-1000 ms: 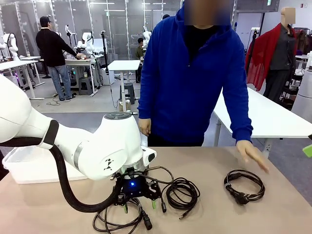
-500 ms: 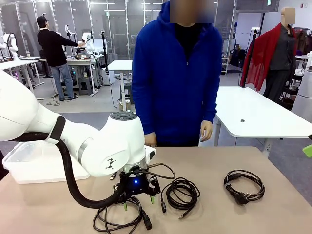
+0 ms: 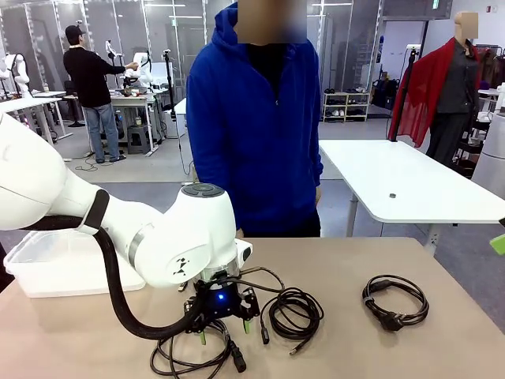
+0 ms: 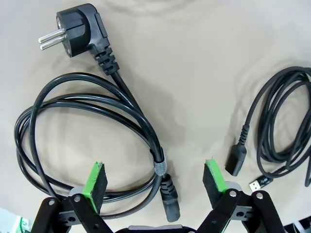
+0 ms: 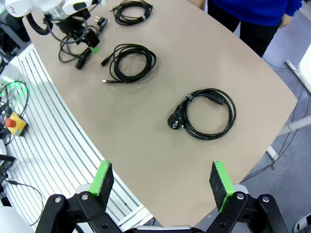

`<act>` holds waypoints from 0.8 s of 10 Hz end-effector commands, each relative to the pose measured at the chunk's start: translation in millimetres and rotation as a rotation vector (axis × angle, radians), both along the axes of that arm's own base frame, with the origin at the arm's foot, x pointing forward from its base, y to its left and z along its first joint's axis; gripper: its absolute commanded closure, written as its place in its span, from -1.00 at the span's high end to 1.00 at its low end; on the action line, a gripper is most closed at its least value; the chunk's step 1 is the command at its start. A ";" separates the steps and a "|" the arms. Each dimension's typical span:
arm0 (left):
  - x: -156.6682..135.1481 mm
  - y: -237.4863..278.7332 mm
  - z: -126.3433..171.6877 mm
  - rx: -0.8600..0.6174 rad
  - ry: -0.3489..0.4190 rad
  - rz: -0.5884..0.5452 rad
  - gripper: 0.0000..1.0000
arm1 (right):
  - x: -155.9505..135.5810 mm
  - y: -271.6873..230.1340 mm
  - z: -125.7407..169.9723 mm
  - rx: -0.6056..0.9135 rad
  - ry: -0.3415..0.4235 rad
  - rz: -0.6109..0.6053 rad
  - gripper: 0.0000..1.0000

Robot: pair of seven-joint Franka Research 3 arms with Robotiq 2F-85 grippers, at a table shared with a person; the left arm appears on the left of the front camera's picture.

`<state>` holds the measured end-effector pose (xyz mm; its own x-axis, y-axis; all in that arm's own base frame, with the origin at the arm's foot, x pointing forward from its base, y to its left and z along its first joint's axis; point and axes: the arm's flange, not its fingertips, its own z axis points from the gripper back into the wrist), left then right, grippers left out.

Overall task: Organize and store the cables.
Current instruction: Place the Power Cable into the Organizing box.

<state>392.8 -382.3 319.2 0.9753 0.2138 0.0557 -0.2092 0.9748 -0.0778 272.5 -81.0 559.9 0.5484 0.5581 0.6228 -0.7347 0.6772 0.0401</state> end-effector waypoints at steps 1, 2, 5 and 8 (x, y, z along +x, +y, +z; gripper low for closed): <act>5.1 -7.5 0.2 0.016 0.023 0.009 1.00 | 0.4 1.3 -0.6 0.001 0.002 0.005 1.00; 5.5 -8.2 -0.9 0.020 0.030 0.009 1.00 | 0.4 1.3 -0.6 0.001 0.002 0.005 1.00; 5.6 -8.0 -4.1 0.014 0.041 0.010 0.56 | 0.4 1.3 -0.6 0.001 0.002 0.005 1.00; 7.5 -9.7 -7.8 0.021 0.059 0.000 -0.08 | 0.4 1.3 -0.6 0.001 0.002 0.005 1.00</act>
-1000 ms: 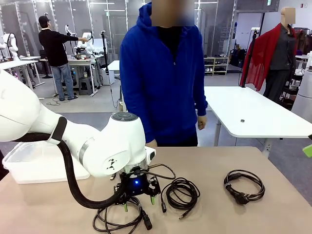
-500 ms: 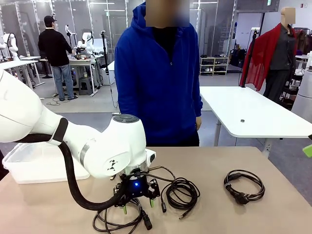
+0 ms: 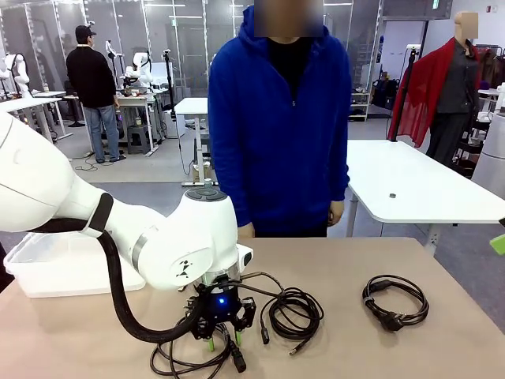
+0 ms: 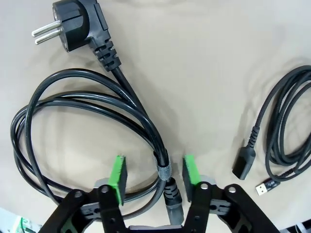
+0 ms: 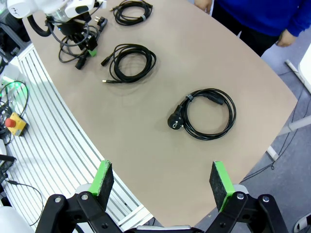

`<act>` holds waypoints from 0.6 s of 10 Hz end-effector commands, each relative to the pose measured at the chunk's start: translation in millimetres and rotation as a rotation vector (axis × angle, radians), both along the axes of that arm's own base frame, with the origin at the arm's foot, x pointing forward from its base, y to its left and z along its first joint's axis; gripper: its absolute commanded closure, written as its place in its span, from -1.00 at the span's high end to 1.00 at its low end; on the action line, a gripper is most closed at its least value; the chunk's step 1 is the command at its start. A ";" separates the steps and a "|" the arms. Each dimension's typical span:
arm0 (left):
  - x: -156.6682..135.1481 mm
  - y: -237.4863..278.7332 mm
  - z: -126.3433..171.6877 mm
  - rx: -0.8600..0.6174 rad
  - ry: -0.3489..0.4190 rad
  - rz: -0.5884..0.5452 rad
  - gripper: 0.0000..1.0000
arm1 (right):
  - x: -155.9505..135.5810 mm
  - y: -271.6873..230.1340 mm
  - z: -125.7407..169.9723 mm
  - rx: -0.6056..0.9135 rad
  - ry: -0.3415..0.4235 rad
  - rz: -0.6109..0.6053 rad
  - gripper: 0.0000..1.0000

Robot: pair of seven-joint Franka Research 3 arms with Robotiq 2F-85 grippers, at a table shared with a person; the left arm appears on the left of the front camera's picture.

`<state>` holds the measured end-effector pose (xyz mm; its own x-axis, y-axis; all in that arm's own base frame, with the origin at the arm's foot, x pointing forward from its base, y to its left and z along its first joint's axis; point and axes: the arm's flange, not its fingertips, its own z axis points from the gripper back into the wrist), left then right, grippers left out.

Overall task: Organize and store the cables.
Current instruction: Place the Power Cable into the Organizing box.

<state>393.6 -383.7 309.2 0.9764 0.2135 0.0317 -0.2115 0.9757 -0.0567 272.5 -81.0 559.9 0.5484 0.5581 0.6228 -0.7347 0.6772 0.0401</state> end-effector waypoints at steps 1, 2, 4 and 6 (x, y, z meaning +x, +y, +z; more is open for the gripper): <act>6.3 -8.7 2.8 0.006 0.028 -0.003 -0.24 | 0.4 1.3 -0.6 0.001 0.002 0.005 1.00; 5.3 -8.4 3.9 0.007 0.025 -0.003 -0.47 | 0.4 1.3 -0.6 0.001 0.002 0.005 1.00; 4.2 -8.1 3.8 0.006 0.027 -0.002 -0.87 | 0.4 1.3 -0.6 0.001 0.002 0.005 1.00; 4.0 -9.1 4.2 0.012 0.030 0.001 -1.00 | 0.4 1.3 -0.6 0.001 0.002 0.005 1.00</act>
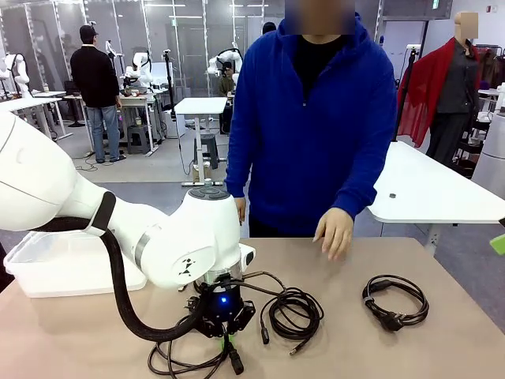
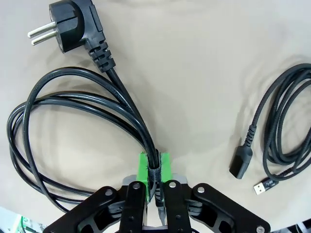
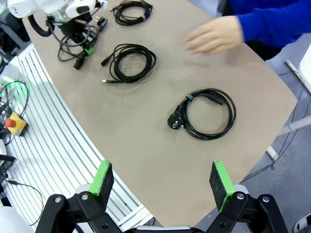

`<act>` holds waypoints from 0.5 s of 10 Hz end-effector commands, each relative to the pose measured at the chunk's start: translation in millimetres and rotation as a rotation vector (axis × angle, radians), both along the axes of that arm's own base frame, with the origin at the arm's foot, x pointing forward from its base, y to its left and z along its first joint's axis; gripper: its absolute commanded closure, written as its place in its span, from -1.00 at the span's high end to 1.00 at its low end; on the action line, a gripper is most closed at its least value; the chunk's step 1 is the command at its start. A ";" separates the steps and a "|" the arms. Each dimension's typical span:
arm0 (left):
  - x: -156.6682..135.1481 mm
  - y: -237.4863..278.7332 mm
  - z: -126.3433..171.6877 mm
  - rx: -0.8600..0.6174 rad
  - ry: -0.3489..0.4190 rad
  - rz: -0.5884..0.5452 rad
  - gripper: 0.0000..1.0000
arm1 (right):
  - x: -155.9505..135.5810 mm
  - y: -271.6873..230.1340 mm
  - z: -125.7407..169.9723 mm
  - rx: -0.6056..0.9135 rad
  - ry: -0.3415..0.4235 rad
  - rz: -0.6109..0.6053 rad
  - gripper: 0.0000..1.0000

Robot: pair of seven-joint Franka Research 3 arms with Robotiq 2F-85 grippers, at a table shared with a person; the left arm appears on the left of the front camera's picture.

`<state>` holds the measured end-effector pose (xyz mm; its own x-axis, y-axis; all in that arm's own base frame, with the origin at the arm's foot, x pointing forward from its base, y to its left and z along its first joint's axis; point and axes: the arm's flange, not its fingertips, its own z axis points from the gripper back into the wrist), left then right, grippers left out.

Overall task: Organize and store the cables.
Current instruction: Place the Power Cable into the Organizing box.

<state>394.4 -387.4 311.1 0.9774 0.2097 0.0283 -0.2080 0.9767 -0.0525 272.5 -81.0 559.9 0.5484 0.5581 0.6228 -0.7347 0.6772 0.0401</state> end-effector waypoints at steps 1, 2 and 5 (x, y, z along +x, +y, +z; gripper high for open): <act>2.6 -5.5 3.0 0.010 0.024 0.001 -1.00 | 0.4 1.3 -0.6 0.001 0.002 0.005 1.00; 1.2 -4.2 5.7 0.015 0.020 -0.005 -1.00 | 0.4 1.3 -0.6 0.001 0.002 0.005 1.00; -17.3 5.8 52.1 0.091 -0.014 -0.086 -1.00 | 0.4 1.3 -0.6 0.001 0.002 0.005 1.00</act>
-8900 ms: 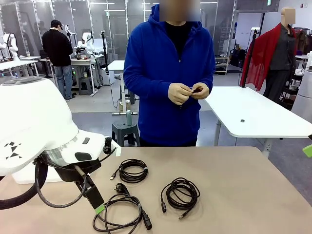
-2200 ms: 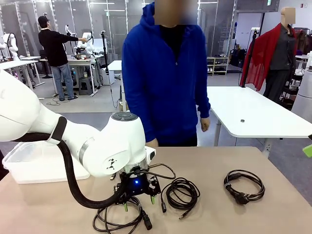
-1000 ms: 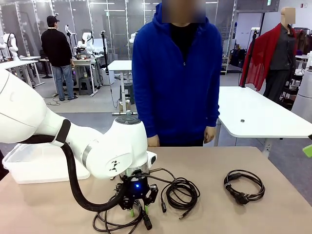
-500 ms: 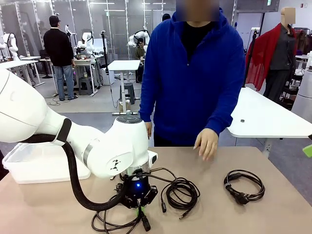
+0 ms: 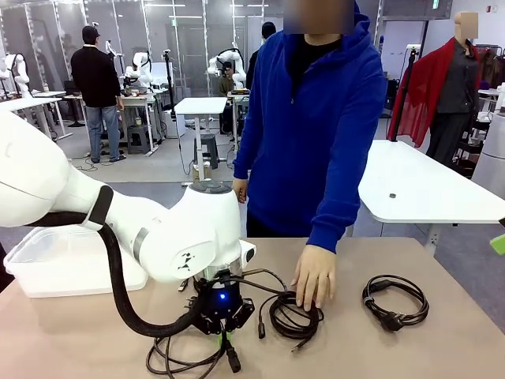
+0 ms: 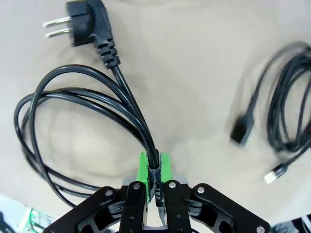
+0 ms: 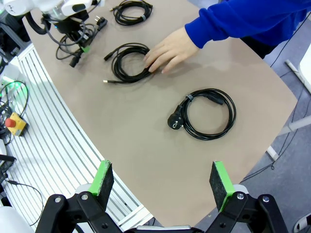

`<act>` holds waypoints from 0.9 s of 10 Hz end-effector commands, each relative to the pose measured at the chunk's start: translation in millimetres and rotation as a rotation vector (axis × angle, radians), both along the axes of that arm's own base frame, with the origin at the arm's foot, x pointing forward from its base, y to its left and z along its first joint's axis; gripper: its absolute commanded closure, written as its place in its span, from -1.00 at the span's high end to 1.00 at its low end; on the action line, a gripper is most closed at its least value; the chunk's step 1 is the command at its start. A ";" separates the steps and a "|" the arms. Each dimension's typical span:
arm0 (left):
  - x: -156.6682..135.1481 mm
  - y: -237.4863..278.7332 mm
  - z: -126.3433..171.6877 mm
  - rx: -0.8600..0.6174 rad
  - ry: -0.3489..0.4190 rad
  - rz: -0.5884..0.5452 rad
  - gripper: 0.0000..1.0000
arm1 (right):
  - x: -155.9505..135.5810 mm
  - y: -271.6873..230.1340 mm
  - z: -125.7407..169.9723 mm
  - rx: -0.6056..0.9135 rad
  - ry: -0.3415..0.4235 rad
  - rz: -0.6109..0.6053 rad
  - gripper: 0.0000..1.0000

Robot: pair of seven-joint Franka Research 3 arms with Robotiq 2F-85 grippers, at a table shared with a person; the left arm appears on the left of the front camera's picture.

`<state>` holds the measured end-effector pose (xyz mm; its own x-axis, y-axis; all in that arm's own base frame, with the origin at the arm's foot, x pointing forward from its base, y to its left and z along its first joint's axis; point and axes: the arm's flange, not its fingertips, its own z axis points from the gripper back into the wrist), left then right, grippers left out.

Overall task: Organize and store the cables.
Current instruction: Place the Power Cable into the Organizing box.

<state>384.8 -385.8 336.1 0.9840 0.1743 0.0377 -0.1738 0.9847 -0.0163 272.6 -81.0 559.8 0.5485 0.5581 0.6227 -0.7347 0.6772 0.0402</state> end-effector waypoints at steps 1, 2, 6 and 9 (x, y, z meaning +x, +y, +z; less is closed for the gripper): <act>-15.5 7.5 45.5 0.075 -0.011 -0.093 -1.00 | 0.3 1.3 -0.5 0.001 0.001 0.005 1.00; -21.9 10.7 60.3 0.096 -0.006 -0.115 -1.00 | 0.3 1.3 -0.5 0.001 0.001 0.005 1.00; -45.6 27.1 105.6 0.135 -0.081 -0.223 -1.00 | 0.3 1.3 -0.5 0.001 0.001 0.005 1.00; -57.5 43.1 119.8 0.153 -0.140 -0.282 -1.00 | 0.3 1.3 -0.5 0.001 0.001 0.005 1.00</act>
